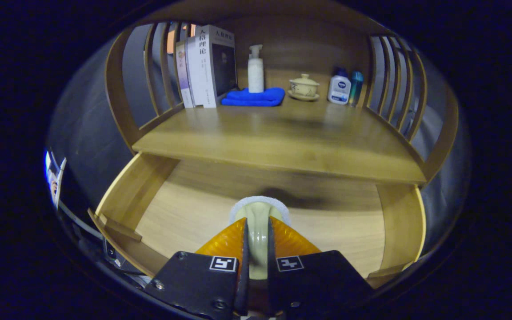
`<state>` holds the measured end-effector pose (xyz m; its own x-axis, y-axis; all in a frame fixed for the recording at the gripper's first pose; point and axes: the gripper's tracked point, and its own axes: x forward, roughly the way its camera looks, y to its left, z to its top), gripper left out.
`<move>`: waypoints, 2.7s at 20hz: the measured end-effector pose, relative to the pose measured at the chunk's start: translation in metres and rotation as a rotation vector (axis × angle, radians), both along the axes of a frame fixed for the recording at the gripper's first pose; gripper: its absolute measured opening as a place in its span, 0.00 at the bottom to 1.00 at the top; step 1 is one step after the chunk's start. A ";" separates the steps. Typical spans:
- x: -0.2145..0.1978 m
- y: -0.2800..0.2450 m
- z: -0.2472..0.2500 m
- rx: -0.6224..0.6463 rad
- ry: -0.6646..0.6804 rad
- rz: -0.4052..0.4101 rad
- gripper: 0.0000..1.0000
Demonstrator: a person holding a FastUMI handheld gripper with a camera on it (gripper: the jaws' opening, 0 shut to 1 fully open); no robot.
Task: Pull open the drawer, take out the items inside it, and place them on the countertop above the cabinet.
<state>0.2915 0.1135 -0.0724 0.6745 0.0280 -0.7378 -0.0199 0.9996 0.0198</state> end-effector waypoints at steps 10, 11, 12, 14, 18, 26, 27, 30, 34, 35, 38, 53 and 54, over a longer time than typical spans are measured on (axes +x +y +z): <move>0.022 -0.016 0.069 -0.074 -0.099 0.002 0.19; 0.029 -0.017 0.076 -0.080 -0.105 0.000 0.19; 0.036 -0.016 0.081 -0.077 -0.112 -0.007 0.19; 0.055 -0.016 0.092 -0.065 -0.122 -0.014 0.20; 0.096 -0.021 0.097 -0.066 -0.128 -0.049 0.19; 0.147 -0.033 0.076 -0.005 -0.114 -0.125 0.20; 0.151 -0.034 0.076 -0.011 -0.124 -0.123 0.19; 0.157 -0.034 0.071 0.001 -0.135 -0.127 0.19; 0.163 -0.035 0.067 0.040 -0.160 -0.134 0.20; 0.164 -0.036 0.075 0.043 -0.172 -0.139 0.20; 0.161 -0.035 0.068 0.041 -0.209 -0.132 0.21; 0.134 -0.031 0.106 0.113 -0.387 -0.105 0.98; 0.123 -0.026 0.113 0.116 -0.410 -0.093 0.98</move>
